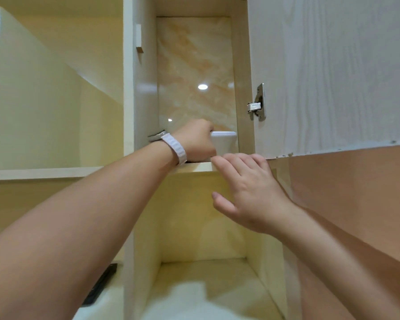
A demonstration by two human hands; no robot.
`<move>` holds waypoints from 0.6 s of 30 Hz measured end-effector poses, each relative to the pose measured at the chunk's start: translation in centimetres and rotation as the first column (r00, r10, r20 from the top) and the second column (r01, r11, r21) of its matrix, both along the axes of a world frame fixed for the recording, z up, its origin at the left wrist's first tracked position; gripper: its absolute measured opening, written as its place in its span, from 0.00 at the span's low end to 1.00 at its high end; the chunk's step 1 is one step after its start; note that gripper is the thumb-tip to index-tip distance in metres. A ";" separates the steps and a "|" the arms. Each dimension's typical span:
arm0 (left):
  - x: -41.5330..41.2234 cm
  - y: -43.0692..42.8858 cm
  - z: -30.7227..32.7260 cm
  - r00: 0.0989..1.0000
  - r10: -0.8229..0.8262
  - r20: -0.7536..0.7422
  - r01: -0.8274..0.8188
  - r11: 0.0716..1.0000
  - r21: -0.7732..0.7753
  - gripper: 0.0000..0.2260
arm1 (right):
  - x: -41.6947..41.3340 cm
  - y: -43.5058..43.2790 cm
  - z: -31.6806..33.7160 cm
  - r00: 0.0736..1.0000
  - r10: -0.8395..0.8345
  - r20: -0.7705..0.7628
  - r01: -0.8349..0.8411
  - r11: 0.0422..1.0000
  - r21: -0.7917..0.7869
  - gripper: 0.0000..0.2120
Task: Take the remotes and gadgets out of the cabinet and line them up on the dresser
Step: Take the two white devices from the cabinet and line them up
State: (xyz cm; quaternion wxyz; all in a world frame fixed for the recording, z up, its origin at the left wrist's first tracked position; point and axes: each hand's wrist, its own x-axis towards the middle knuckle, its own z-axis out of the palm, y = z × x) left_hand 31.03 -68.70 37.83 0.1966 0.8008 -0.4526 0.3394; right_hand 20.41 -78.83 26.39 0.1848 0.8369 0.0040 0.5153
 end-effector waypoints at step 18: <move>-0.1 10.8 -4.4 0.941 -0.172 0.290 0.323 0.708 -0.628 0.09 | 3.7 3.7 10.1 0.931 0.139 -0.338 0.098 0.796 0.597 0.26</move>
